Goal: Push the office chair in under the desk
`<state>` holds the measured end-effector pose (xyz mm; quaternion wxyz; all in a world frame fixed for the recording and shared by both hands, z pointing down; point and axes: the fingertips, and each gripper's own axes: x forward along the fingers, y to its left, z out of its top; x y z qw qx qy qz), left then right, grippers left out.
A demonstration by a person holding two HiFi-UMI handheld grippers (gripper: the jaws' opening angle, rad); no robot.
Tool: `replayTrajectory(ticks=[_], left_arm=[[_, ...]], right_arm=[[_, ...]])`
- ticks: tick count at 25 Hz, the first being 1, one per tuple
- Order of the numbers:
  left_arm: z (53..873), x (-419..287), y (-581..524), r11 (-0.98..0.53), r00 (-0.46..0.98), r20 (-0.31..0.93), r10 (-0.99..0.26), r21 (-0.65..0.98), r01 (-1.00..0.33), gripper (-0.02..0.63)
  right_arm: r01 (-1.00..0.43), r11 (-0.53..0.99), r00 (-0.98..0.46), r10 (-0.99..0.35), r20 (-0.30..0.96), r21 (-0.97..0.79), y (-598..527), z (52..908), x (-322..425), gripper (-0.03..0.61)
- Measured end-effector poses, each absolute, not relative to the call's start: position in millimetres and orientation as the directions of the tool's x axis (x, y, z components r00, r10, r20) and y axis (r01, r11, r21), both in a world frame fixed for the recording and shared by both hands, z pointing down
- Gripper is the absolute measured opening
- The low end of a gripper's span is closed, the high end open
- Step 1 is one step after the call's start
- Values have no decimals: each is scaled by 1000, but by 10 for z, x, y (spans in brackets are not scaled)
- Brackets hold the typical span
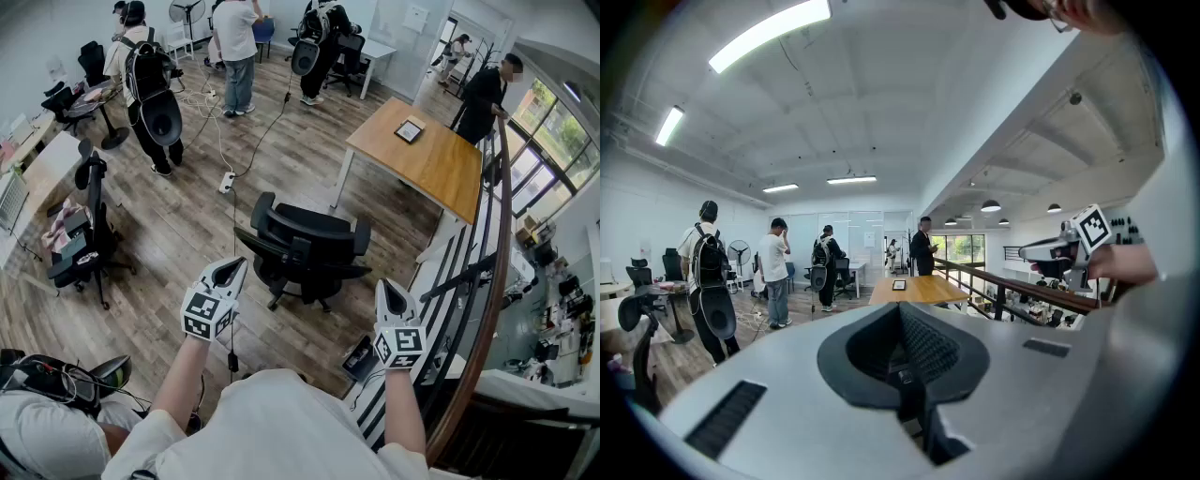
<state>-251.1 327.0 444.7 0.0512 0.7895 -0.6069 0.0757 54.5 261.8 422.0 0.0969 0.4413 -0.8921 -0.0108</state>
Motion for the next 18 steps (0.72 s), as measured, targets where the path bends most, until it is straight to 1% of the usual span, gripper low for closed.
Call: replayTrajectory(ticks=[12, 18], left_arm=[[4426, -2431, 3257, -262, 258, 180, -949, -2, -965, -6], [4493, -2396, 3256, -262, 259, 188, -947, 9, -965, -5]], right_arm=[[-791, 604, -588, -794, 156, 99, 2614, 4178, 609, 3], [-792, 601, -581, -795, 175, 103, 2600, 4258, 649, 3]])
